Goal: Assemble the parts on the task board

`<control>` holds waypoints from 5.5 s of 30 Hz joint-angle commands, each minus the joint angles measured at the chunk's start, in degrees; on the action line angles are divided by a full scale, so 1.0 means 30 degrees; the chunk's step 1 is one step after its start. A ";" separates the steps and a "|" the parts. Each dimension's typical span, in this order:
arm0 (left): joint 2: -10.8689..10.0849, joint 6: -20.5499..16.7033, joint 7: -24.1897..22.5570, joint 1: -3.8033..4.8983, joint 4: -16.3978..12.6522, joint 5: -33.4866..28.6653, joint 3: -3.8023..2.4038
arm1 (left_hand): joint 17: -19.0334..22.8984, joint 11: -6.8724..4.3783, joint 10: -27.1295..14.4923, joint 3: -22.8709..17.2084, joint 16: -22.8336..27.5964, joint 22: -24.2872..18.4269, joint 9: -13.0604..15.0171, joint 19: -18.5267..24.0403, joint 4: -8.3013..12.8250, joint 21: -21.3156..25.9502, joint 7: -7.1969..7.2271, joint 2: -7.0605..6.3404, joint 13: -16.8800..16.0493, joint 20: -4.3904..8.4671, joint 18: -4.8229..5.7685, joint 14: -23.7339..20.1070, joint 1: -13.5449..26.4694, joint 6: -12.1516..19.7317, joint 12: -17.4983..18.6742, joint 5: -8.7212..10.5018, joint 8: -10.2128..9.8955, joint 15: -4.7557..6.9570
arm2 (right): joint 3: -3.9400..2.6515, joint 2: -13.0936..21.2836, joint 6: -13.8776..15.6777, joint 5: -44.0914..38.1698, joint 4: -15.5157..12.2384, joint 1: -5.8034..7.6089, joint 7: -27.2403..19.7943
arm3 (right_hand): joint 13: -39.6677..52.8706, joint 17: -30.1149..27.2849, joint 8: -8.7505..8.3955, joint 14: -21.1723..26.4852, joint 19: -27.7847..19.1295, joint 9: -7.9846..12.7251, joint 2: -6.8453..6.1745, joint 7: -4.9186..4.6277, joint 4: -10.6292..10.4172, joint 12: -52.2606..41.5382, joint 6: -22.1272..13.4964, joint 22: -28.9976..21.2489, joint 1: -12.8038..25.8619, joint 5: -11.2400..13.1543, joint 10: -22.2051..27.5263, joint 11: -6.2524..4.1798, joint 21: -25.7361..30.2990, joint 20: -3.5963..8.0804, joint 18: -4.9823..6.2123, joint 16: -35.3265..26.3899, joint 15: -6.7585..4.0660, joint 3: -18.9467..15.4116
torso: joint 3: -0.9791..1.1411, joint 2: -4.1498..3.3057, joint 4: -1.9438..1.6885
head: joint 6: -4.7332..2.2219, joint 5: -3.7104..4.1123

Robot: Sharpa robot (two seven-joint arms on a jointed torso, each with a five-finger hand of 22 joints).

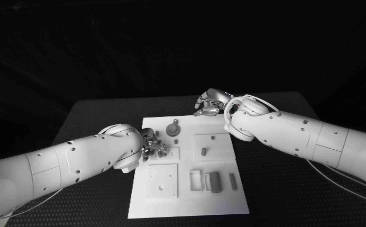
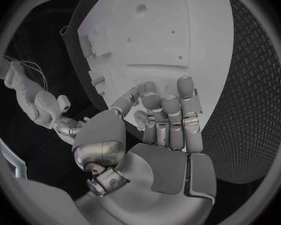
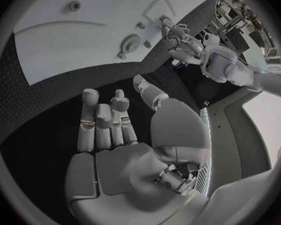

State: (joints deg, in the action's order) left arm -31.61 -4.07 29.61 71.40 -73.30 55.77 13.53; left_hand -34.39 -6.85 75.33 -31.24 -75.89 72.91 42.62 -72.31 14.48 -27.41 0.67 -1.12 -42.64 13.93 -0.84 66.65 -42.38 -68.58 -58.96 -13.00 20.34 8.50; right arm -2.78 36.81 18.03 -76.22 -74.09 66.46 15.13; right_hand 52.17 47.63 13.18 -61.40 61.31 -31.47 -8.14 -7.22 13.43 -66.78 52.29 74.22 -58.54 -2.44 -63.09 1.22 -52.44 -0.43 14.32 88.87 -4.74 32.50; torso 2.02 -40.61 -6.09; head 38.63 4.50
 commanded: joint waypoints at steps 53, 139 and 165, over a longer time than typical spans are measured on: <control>0.0169 -0.0756 -0.0334 -0.0047 0.0231 -0.0170 0.0016 | 0.0061 -0.0025 0.0049 0.1112 -0.0139 0.0167 0.0148 -0.0175 -0.0816 0.0450 -0.0004 -0.1164 -0.0039 0.0079 -0.0281 0.0013 0.0823 -0.0583 0.0048 0.3235 0.0018 0.0100 | -0.0010 0.0021 -0.0175 -0.0045 -0.0009 0.0001 -0.0094 | -0.0037 0.0019 -0.0039 -0.0059 -0.0128 0.0002 0.0169 -0.0182 0.0040 -0.0040 -0.0102 0.0032 0.0018 -0.0111 0.0125 0.0014 0.0101 0.0043 0.0226 -0.0091 -0.0023 -0.0101 | -0.0014 0.0004 -0.0015 | -0.0056 0.0098; -0.0697 -0.1796 -0.1414 -0.0051 0.0079 -0.1633 -0.0106 | 0.0179 0.0552 -0.1016 0.4186 -0.0046 0.0331 0.0154 0.0123 0.0669 0.1608 -0.0600 -0.0384 -0.0214 0.0141 0.0228 -0.1028 -0.4309 0.0596 0.0145 0.3411 -0.0886 0.0293 | -0.0010 0.0230 -0.0230 -0.0047 -0.0007 -0.0007 -0.0056 | -0.0053 0.0021 -0.0053 -0.0066 -0.0116 0.0006 0.0215 -0.0192 0.0015 -0.0059 -0.0134 0.0034 0.0036 -0.0111 0.0126 0.0024 0.0098 0.0043 0.0226 -0.0084 -0.0013 -0.0097 | -0.0017 -0.0002 -0.0008 | 0.0004 0.0115; -0.0723 -0.1249 -0.1544 -0.0051 0.0049 -0.2289 -0.0115 | 0.0214 0.0564 -0.1065 0.4273 -0.0017 0.0352 0.0095 0.0148 0.0717 0.1717 -0.0613 -0.0168 -0.0194 0.0174 0.0250 -0.1066 -0.4193 0.0630 0.0170 0.3411 -0.0981 0.0290 | -0.0010 0.0225 -0.0271 -0.0047 0.0007 -0.0007 -0.0067 | -0.0058 0.0022 -0.0055 -0.0067 -0.0115 0.0006 0.0230 -0.0195 0.0007 -0.0063 -0.0138 0.0034 0.0043 -0.0111 0.0127 0.0026 0.0099 0.0042 0.0226 -0.0083 -0.0011 -0.0095 | -0.0021 0.0002 -0.0011 | 0.0031 0.0134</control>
State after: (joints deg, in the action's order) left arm -33.83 -8.90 25.72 71.25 -73.01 49.67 13.21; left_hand -33.80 -5.23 72.46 -18.71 -75.88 73.88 42.98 -71.77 16.48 -22.45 -0.96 -1.87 -43.25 14.22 -0.84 63.67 -54.65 -66.44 -58.33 -3.15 17.68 9.40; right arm -2.78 37.49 17.82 -76.21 -74.02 66.45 15.18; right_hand 52.09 47.63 13.18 -61.45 61.20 -31.47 -7.91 -7.36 13.43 -66.78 52.06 74.25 -58.31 -2.44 -63.08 1.23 -52.45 -0.55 14.32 88.87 -4.63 32.50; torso 1.97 -40.61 -6.10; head 38.70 4.89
